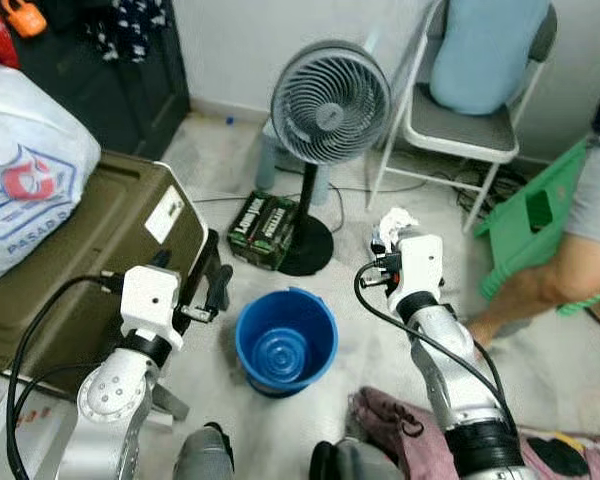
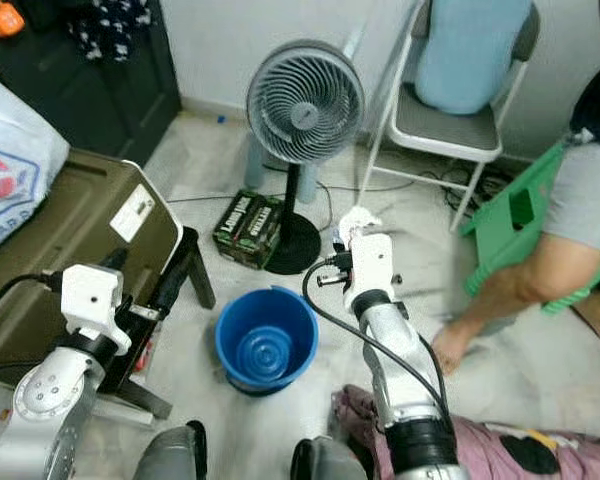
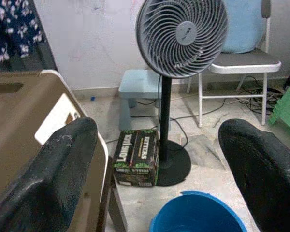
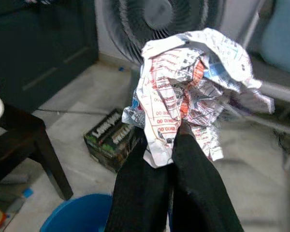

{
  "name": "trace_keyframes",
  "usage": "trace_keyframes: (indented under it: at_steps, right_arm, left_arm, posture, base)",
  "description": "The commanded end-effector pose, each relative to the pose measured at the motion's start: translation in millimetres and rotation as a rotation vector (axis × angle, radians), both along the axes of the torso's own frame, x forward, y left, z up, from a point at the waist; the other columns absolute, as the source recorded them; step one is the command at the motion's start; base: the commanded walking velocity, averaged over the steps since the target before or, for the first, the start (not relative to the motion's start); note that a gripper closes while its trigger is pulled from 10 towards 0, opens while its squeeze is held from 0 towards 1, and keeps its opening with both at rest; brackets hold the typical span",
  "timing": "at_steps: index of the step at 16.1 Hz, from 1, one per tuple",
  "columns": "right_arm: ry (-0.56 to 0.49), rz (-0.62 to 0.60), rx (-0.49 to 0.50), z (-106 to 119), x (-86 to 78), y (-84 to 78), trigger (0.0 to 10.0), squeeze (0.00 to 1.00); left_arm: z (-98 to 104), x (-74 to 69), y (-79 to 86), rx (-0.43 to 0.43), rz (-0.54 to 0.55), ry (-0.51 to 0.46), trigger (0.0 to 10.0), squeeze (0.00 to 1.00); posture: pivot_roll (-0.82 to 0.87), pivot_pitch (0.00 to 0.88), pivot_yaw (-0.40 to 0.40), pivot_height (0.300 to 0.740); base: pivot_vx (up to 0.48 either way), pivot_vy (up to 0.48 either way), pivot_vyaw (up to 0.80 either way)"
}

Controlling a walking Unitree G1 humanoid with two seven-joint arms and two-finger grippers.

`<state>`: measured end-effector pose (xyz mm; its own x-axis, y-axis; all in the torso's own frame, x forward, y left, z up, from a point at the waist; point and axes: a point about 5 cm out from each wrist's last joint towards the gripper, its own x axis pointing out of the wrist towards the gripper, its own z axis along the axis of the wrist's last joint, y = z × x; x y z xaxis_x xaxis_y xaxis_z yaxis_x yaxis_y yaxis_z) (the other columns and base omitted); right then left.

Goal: Clean up the room

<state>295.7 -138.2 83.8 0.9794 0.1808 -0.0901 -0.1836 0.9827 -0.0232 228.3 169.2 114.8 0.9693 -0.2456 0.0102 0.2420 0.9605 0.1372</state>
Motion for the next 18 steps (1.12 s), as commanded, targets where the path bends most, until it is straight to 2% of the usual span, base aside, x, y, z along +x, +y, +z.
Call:
trace_keyframes:
  at_steps: [1, 3, 6, 9, 11, 13, 15, 16, 18]
  right_arm:
    - [0.040, -0.025, 0.016, -5, 2.7, -2.2, 10.0, 0.00]
    - [0.045, 0.021, -0.020, -5, 7.1, 4.8, 10.0, 0.00]
    - [0.075, 0.076, -0.016, -9, 12.7, 19.5, 10.0, 0.00]
    - [0.119, 0.068, -0.006, -17, 18.0, 26.8, 10.0, 0.00]
    - [0.200, 0.016, -0.004, -27, 26.1, 26.0, 10.0, 0.00]
    - [0.274, 0.035, -0.064, -39, 26.9, 29.2, 10.0, 0.00]
    - [0.305, 0.081, -0.101, -47, 25.3, 34.9, 10.0, 0.00]
    - [0.323, 0.103, -0.122, -51, 25.4, 38.7, 10.0, 0.00]
    - [0.313, 0.099, -0.141, -49, 29.0, 41.5, 10.0, 0.00]
  left_arm:
    - [4, -2.3, -3.0, 0.012, 0.001, -0.012, 10.0, 0.00]
    - [5, -7.0, -3.5, 0.020, 0.019, -0.016, 10.0, 0.00]
    - [4, -20.2, -1.3, 0.034, 0.051, -0.002, 10.0, 0.00]
    - [-1, -22.3, -1.1, 0.044, 0.049, 0.037, 10.0, 0.00]
    - [-1, -22.2, -0.9, 0.056, 0.057, 0.045, 10.0, 0.00]
    - [5, -25.3, -0.2, 0.059, 0.058, 0.023, 10.0, 0.00]
    - [12, -28.7, -6.4, 0.067, 0.022, -0.015, 10.0, 0.00]
    - [15, -28.3, -15.5, 0.066, -0.020, -0.026, 10.0, 0.00]
    - [21, -31.9, -25.2, 0.095, -0.093, -0.049, 10.0, 0.00]
  posture:
    - [0.07, 0.185, -0.090, 0.740]
    - [0.10, 0.212, -0.115, 0.740]
    - [0.12, 0.223, -0.132, 0.740]
    - [0.12, 0.234, -0.124, 0.740]
    - [0.14, 0.251, -0.116, 0.740]
    - [0.15, 0.267, -0.111, 0.740]
    - [0.17, 0.292, -0.108, 0.740]
    - [0.18, 0.302, -0.106, 0.740]
    - [0.19, 0.329, -0.097, 0.740]
  base:
    - [0.000, 0.000, 0.00]
    - [0.000, 0.000, 0.00]
    - [0.000, 0.000, 0.80]
    - [0.000, 0.000, 0.00]
    - [0.000, 0.000, 0.00]
    - [0.000, 0.000, 0.00]
    - [0.000, 0.000, 0.00]
    - [0.000, 0.000, 0.00]
    - [0.000, 0.000, 0.00]
